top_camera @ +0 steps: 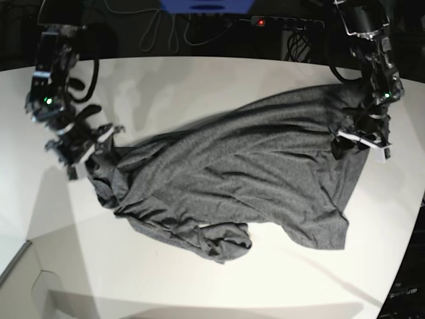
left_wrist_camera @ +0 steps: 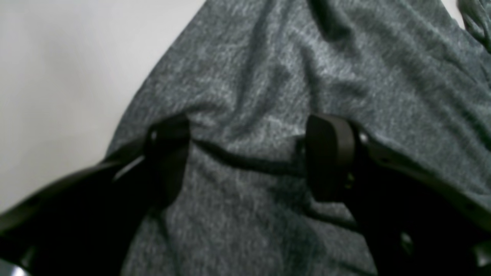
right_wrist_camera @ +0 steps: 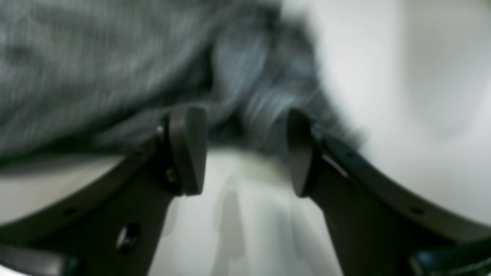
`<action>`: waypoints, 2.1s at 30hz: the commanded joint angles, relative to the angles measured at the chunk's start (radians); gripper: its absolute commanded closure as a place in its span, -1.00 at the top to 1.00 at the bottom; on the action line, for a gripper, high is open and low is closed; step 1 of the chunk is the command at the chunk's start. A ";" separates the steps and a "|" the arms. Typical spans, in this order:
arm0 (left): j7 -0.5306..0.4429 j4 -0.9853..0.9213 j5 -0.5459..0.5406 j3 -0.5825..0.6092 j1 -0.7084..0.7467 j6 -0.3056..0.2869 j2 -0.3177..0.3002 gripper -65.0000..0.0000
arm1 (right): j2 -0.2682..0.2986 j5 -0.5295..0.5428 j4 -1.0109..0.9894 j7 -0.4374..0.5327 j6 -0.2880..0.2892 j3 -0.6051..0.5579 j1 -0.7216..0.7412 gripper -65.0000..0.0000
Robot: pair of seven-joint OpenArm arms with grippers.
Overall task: Layout the t-shirt on the table in an organized manner, then fold the t-shirt properly
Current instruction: 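Pull the shirt body with the right gripper toward the left gripper, then stretch the shirt edge taut between both grippers and lay it down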
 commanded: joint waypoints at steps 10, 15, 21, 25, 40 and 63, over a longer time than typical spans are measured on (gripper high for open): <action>0.041 0.003 0.009 0.000 0.001 0.009 -0.006 0.43 | -0.115 0.024 -0.009 0.038 0.008 -0.044 -0.055 0.05; 0.041 0.000 0.009 0.000 0.001 0.009 -0.006 0.43 | -0.119 0.024 -0.082 0.045 0.008 -0.093 -0.030 0.05; 0.041 0.000 0.005 0.000 0.002 0.009 -0.006 0.43 | -0.138 0.024 -0.167 0.047 0.008 -0.093 0.020 0.05; 0.041 0.000 0.005 0.000 0.001 0.009 -0.004 0.43 | -0.158 0.026 -0.184 0.047 0.009 -0.093 0.037 0.03; 0.041 0.000 0.004 -0.002 -0.002 0.009 -0.007 0.43 | -0.122 0.027 -0.045 0.047 0.009 -0.102 -0.026 -1.00; 0.041 -0.002 0.005 -0.002 -0.058 0.009 -0.027 0.43 | 0.016 0.024 0.258 0.041 0.011 0.136 -0.349 -1.00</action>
